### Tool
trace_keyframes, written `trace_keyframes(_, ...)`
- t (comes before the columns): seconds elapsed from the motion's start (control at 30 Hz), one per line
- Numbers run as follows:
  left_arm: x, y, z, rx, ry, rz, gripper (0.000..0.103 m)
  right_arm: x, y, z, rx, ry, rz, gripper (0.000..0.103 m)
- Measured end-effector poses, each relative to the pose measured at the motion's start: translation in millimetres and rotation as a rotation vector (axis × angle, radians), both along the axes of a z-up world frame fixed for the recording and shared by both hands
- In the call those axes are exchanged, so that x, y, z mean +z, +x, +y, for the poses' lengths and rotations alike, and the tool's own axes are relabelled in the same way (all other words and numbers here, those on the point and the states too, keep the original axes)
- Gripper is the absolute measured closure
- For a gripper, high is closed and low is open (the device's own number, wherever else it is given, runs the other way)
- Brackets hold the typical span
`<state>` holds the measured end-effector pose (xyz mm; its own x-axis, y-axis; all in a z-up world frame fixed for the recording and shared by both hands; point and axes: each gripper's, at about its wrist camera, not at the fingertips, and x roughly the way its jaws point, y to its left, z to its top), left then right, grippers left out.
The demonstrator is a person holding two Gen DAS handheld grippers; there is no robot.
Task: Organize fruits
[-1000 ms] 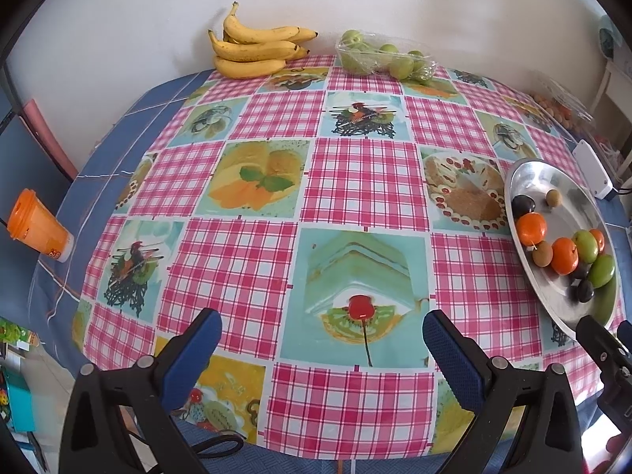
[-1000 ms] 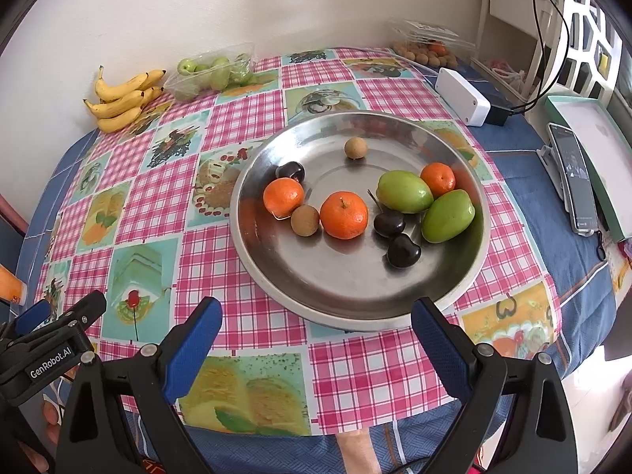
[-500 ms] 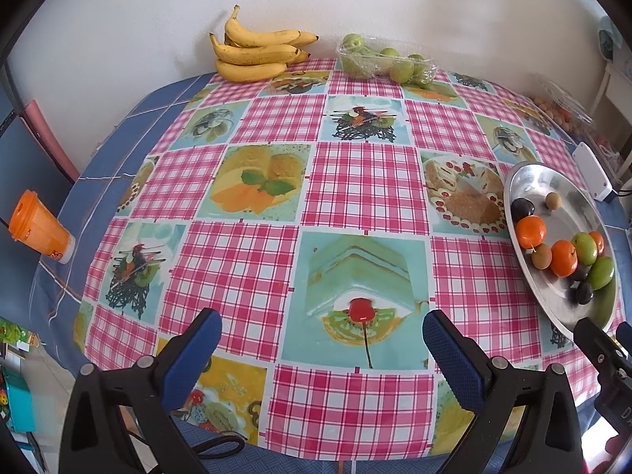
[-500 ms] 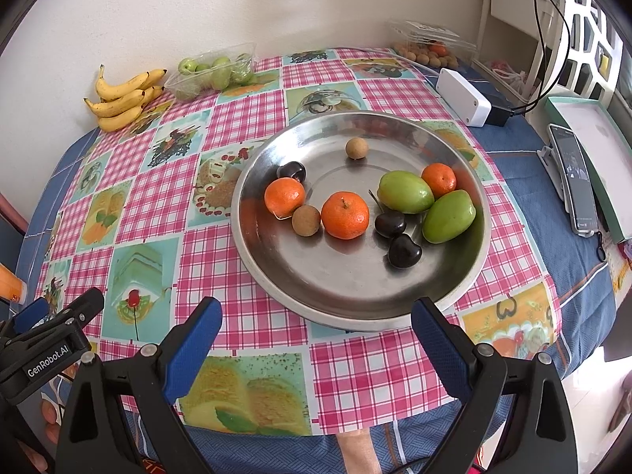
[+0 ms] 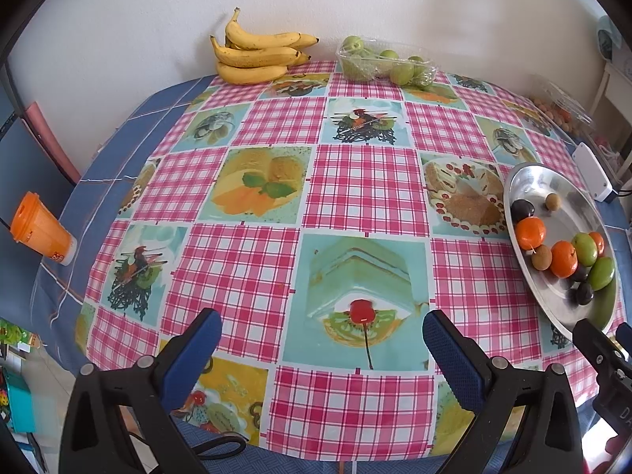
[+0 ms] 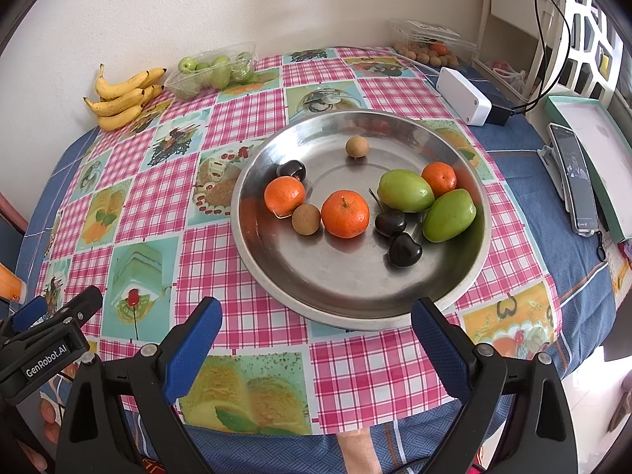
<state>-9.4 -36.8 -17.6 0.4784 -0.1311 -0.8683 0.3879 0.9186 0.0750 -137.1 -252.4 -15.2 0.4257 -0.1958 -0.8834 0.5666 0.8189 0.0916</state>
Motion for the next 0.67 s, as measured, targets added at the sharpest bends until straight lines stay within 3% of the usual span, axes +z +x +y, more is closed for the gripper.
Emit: trace_keyframes(0.67, 0.9, -0.7, 1.4, 0.005, 0.001, -0.006, 0.000, -0.8, 0.0, 0.0, 0.002, 0.001, 0.002, 0.006)
